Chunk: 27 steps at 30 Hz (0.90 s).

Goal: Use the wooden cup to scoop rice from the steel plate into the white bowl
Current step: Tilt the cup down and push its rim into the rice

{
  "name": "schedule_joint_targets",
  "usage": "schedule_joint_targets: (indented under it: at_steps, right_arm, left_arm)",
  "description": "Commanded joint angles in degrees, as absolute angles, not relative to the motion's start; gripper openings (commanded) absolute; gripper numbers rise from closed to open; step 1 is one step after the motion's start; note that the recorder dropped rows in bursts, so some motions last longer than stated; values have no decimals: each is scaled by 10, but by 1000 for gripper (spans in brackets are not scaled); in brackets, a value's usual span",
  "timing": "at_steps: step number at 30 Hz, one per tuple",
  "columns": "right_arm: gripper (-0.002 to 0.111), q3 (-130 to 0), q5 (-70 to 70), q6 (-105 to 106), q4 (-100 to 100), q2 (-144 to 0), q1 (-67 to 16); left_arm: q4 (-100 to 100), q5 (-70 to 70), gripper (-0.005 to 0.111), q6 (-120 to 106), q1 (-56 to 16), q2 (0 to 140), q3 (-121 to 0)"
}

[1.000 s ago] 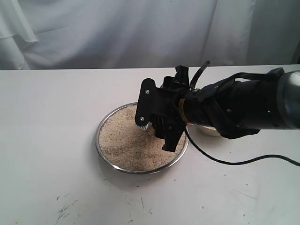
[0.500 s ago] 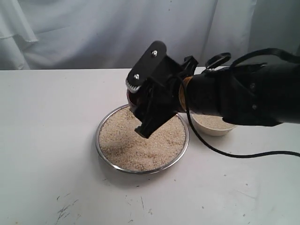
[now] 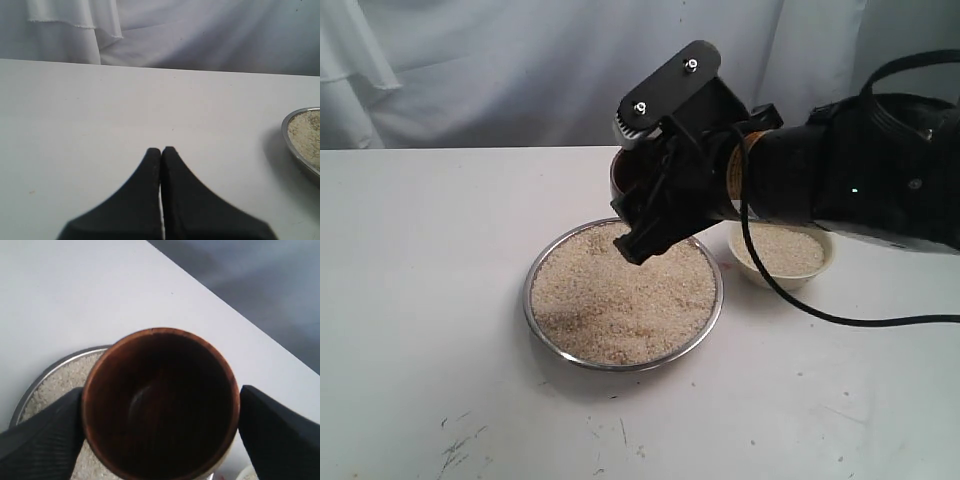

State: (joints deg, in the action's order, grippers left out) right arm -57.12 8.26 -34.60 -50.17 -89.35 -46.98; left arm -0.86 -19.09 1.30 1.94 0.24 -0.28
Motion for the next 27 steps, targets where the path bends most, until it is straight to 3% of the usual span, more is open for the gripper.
schedule_joint_targets:
  at_steps: [1, 6, 12, 27]
  right_arm:
    - [0, -580, 110, -55, -300, -895, -468]
    - [0, -632, 194, 132, -183, -912, -468]
    - [0, -743, 353, 179, -164, -976, -466]
    - [0, -911, 517, 295, -121, -1138, -468]
  left_arm:
    - [-8, -183, 0, 13, 18, 0, 0]
    - [-8, -183, 0, 13, 18, 0, 0]
    - [-8, -183, 0, 13, 18, 0, 0]
    - [-8, -183, 0, 13, 18, 0, 0]
